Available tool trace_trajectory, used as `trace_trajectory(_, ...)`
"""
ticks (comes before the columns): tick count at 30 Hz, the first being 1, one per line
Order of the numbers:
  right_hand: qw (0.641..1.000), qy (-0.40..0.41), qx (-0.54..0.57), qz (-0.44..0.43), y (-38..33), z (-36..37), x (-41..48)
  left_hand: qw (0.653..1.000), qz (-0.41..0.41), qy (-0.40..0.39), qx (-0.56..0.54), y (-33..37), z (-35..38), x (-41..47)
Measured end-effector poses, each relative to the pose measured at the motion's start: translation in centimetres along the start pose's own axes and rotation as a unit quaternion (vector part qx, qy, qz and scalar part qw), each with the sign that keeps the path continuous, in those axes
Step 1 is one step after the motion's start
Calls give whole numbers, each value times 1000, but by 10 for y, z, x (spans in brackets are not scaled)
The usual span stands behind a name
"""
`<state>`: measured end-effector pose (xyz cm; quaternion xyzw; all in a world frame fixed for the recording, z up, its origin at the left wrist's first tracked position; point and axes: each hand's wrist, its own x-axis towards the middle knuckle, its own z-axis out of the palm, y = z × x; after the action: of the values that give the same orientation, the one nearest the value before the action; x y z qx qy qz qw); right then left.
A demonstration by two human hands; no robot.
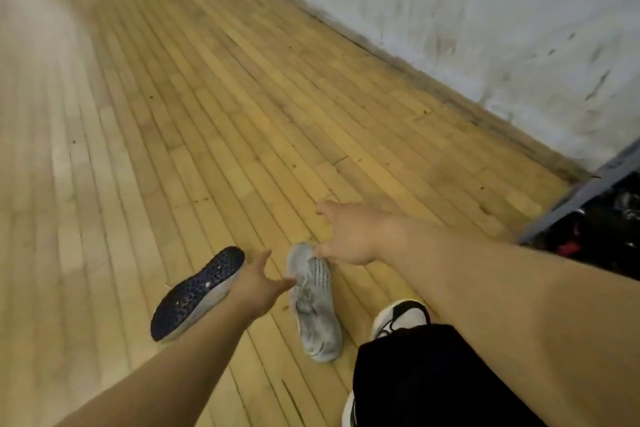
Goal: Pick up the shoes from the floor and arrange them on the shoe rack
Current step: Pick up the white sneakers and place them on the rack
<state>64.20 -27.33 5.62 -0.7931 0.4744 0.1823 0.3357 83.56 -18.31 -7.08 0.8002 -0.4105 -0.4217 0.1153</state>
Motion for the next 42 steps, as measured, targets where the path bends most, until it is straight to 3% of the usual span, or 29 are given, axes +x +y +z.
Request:
trace_trajectory(3, 996, -66, -3, 59, 22, 52, 21, 995, -40, -41, -78, -39, 41, 13)
trace_trajectory(6, 996, -75, 2, 54, 29, 57, 34, 986, -46, -107, -119, -56, 74, 24)
trace_trajectory(11, 995, -67, 68, 42, 24, 52, 56, 983, -11, -103, -154, -65, 101, 37)
trace_trajectory(17, 987, -73, 129, 61, 30, 57, 71, 922, -37, -106, -371, -41, 77, 42)
trace_trajectory(22, 960, -3, 275, 60, 25, 50, 82, 892, 31, -103, -438, -8, 26, 44)
trace_trajectory(24, 949, 40, 307, 62, 24, 47, 90, 906, 47, -68, -415, -7, 3, 51)
trace_trajectory(25, 947, 51, 310, 63, 24, 47, 94, 929, 49, -30, -366, -13, -8, 60)
trace_trajectory(28, 952, 57, 290, 82, 31, 47, 98, 995, 20, 80, -61, -53, -37, 98)
trace_trajectory(31, 961, 40, 256, 95, 38, 49, 96, 972, -24, 30, 233, -95, -46, 132)
trace_trajectory(33, 965, 35, 238, 102, 43, 49, 95, 952, -35, -12, 305, -105, -45, 141)
trace_trajectory(38, 964, 54, 235, 109, 53, 44, 94, 957, 31, -5, 288, -68, -42, 137)
trace_trajectory(40, 952, 86, 264, 129, 58, 36, 89, 979, 86, 44, 180, -18, -53, 128)
trace_trajectory(42, 939, 120, 287, 148, 64, 26, 82, 976, 161, 146, 20, 34, -77, 109)
